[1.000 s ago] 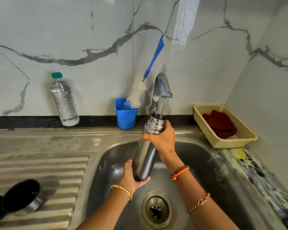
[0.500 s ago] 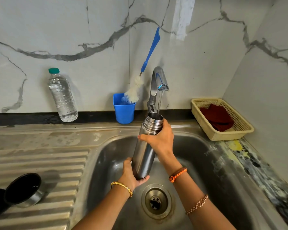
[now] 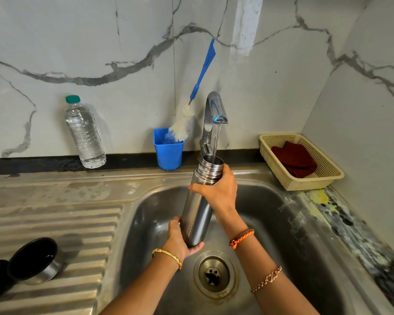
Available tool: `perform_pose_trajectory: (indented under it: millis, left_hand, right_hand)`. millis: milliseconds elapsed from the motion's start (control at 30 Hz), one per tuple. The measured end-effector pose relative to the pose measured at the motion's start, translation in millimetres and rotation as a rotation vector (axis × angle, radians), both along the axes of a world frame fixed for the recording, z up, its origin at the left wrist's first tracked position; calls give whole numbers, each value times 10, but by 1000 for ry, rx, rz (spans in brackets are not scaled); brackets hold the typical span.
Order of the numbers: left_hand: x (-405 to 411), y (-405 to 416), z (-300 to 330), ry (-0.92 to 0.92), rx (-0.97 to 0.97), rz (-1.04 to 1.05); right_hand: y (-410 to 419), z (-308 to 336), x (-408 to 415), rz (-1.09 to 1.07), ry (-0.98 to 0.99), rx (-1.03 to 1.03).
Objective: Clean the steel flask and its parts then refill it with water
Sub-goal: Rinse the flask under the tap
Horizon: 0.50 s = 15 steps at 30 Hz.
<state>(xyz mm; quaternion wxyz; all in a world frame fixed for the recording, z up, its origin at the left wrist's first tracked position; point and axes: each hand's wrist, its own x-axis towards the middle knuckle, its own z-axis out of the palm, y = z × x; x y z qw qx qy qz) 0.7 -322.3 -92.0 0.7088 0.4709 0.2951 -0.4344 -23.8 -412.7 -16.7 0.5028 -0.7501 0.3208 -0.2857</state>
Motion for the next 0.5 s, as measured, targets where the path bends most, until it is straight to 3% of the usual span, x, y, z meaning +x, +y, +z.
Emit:
perform_pose_trajectory:
  millis: [500]
  left_hand:
    - [-22,-12,25,11,11,-7]
  right_hand:
    - [-34,8,-26,4,5,-18]
